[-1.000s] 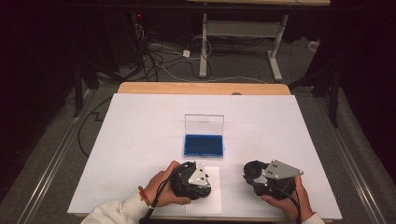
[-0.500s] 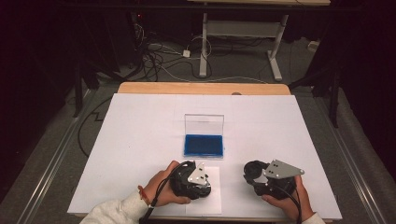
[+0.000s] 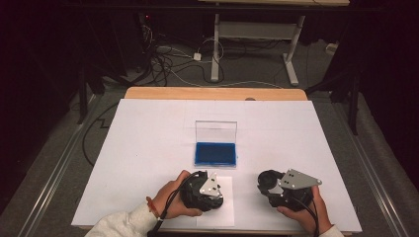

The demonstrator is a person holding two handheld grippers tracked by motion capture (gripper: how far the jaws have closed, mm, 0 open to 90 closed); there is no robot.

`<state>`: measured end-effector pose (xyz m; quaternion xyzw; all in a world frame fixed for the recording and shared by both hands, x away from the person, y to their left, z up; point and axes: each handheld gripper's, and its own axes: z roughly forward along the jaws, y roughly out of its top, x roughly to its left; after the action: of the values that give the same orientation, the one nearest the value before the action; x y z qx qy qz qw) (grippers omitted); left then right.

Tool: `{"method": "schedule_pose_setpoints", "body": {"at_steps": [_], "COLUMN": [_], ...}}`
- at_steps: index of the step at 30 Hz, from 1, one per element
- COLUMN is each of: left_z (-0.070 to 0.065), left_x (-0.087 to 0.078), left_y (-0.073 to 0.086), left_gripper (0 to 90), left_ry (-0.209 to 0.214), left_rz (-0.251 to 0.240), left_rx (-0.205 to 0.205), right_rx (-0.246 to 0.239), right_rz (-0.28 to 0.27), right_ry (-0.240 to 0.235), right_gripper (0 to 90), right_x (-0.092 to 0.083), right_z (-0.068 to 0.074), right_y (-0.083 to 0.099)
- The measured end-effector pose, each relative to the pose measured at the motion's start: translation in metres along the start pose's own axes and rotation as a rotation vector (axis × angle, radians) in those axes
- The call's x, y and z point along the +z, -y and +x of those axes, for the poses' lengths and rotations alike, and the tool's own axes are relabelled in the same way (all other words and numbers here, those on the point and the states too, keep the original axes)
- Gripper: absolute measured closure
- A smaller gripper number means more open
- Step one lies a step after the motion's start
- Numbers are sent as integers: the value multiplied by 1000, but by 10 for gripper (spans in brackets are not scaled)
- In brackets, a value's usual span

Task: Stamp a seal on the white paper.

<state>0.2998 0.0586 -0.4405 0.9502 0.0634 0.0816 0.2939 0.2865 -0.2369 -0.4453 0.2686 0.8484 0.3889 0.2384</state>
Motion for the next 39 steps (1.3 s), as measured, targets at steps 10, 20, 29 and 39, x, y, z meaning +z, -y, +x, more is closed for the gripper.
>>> {"method": "schedule_pose_setpoints", "body": {"at_steps": [10,20,29,39], "left_z": [1,2,2,1], "left_x": [0,0,1,1], "left_y": [1,2,2,1], "left_gripper": [546,546,545,545], "left_ry": [4,14,13,13], "left_rz": [-3,-10,-9,-6], "left_rx": [0,-7,-15,-15], "right_rx": [1,2,-3,-5], "right_rz": [-2,-8,-7,-6], "right_ry": [1,11,9,6], "right_gripper": [386,386,386,386], "right_x": [-1,-1,-2,-1], "right_z": [1,0,0,1], "right_y": [0,0,0,-1]}}
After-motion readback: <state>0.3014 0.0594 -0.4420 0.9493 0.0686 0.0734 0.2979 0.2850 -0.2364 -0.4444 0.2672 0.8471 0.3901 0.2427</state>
